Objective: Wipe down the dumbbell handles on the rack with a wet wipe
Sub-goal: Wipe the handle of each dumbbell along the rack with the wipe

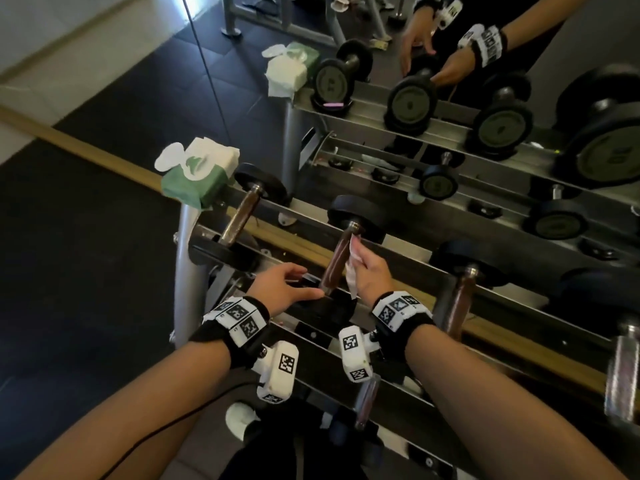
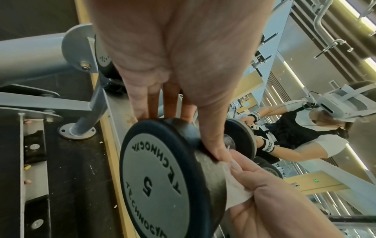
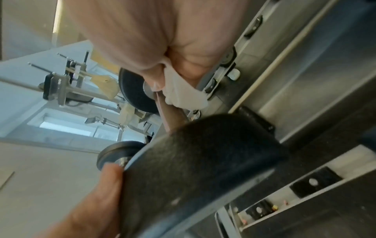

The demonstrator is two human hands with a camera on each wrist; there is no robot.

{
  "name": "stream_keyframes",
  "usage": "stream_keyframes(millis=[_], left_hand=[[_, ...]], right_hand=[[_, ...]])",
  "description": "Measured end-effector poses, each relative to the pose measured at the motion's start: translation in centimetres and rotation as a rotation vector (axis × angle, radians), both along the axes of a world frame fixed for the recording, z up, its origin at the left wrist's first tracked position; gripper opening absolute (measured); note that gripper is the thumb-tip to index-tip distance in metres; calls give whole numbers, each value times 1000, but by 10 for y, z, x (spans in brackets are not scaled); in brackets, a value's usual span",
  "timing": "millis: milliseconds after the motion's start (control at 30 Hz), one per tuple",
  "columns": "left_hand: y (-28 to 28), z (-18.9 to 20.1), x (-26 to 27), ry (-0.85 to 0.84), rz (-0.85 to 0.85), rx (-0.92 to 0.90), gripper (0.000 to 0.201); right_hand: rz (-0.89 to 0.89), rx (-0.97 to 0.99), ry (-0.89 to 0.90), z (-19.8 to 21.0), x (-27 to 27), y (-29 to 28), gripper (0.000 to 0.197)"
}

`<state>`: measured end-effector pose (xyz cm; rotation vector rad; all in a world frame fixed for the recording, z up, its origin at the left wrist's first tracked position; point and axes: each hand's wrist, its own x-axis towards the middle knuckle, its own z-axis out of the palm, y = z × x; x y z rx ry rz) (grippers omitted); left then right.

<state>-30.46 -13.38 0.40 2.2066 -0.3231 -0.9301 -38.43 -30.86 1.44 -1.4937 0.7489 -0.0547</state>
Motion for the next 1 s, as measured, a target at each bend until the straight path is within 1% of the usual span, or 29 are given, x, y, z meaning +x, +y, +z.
stream_keyframes(millis=[67,133,167,233,267,333,367,400,433,500,533,600,667,767,800,867,900,933,1000], left_hand=[[2,-4,0,-3,3,-10,69],[3,-7,0,-8,-1,-11,69],[4,-8,-1,-9,-1,-12,69],[6,-9,-2,-13,-4,-20,67],[6,-10,-2,-12,-10,-25,66],[7,-11,-1,-5,-23,-32,64],[8,-12,-1,-3,-26,-33,64],[9,-12,-1,-4,-26,-33,63],[9,-13,-1,-7,-23,-35,62],[10,-14,-2,-10,-9,-49,62],[10,-14,-2,-16,-4,-53,62],[9,-14,-3,-33,-3,-55,62],[10,-15,-3,-37,-5,-56,62],[10,-17,-2,-30,-9,-59,62],[10,-17,-2,-30,-10,-59,61],[11,-18,-1,-25,-12,-62,60],[11,-19,-1,-22,-12,-64,60],[12,-20,-1,-22,-11,-65,60],[13,-21,-2,-24,-1,-66,61]], right_hand=[[14,35,-28,-7,-6,6,41],[70,71,-34,-13,-14,11,42],[118,45,-34,-17,-19,12,41],[243,-71,-4,-20,-27,9,42],[267,-104,10,-20,-28,6,41],[243,-125,2,-14,-28,-4,35],[187,-115,-17,-13,-26,-9,34],[133,-132,-26,-13,-22,-14,38],[116,-195,-5,-13,-17,-18,44],[184,-353,91,-14,-8,-19,56],[233,-374,121,-16,-6,-14,61],[302,-344,140,-20,-9,-4,68],[342,-365,115,-22,-19,6,64],[529,-477,72,-23,-33,7,58],[539,-434,51,-23,-35,4,52],[414,-216,14,-13,-35,-3,33],[325,-178,-1,-8,-31,-7,28],[261,-248,-7,-3,-26,-12,28],[191,-440,1,-2,-14,-21,37]])
